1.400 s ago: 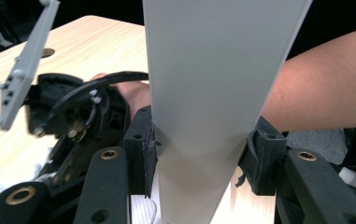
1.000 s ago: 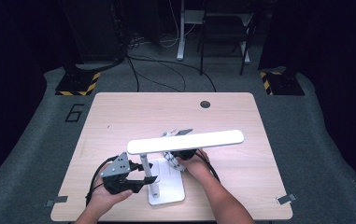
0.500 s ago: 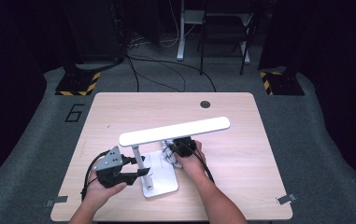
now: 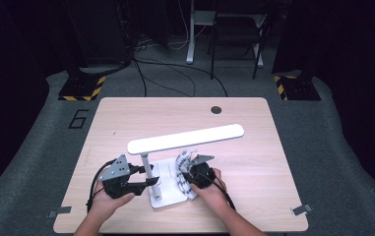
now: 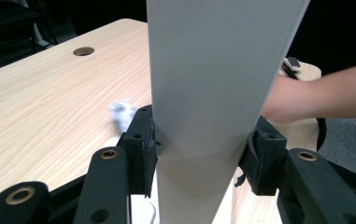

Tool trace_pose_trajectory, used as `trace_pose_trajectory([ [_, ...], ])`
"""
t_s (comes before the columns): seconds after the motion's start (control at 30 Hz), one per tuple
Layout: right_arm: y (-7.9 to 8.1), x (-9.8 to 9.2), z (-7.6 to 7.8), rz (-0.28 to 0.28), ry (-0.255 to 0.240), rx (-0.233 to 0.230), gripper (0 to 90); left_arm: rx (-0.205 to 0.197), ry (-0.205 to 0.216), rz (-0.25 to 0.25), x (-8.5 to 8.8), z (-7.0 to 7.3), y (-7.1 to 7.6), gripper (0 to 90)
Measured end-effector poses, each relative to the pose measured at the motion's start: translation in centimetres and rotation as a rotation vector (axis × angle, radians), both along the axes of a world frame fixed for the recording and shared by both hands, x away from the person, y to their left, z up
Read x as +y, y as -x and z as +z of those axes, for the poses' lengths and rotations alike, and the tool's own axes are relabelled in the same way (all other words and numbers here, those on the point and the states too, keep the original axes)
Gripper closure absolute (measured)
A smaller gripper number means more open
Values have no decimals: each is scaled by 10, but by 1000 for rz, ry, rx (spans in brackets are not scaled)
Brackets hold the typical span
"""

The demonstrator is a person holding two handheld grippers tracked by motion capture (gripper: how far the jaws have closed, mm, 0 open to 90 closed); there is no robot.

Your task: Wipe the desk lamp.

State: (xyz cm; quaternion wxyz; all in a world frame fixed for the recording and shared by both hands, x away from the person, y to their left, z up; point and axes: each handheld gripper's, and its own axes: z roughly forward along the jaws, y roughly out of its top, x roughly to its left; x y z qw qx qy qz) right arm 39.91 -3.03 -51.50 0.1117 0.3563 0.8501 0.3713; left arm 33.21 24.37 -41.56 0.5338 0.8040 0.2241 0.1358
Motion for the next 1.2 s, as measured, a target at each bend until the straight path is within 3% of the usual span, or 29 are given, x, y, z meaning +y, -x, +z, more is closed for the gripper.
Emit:
trace_pose_trajectory([
  [0.13, 32, -11, 0, 39, 9, -1, 801, 7, 2, -12, 1, 0, -1, 529],
  [0.27, 38, -16, 1, 54, 2, 19, 799, 12, 0, -15, 1, 0, 0, 528],
  [0.3, 36, -15, 0, 49, -7, 2, 798, 14, 1, -18, 1, 0, -1, 528],
  [0.47, 14, -3, 0, -5, -1, 10, 797, 18, 1, -22, 1, 0, -2, 526],
  [0.73, -51, 27, 0, -87, 3, -1, 793, 17, -18, -52, 1, 2, -1, 525],
  [0.87, -74, 38, 1, -111, -6, 21, 786, 10, -8, -49, 1, 1, -1, 525],
  [0.93, -77, 40, 1, -108, -5, 18, 785, 11, -6, -50, 2, 0, 0, 525],
  [1.03, -73, 38, 1, -99, -3, 9, 790, -17, 1, -7, -2, -1, 3, 528],
  [1.2, -48, 24, 1, -54, 0, 13, 792, -15, -9, 29, -3, -1, 3, 530],
])
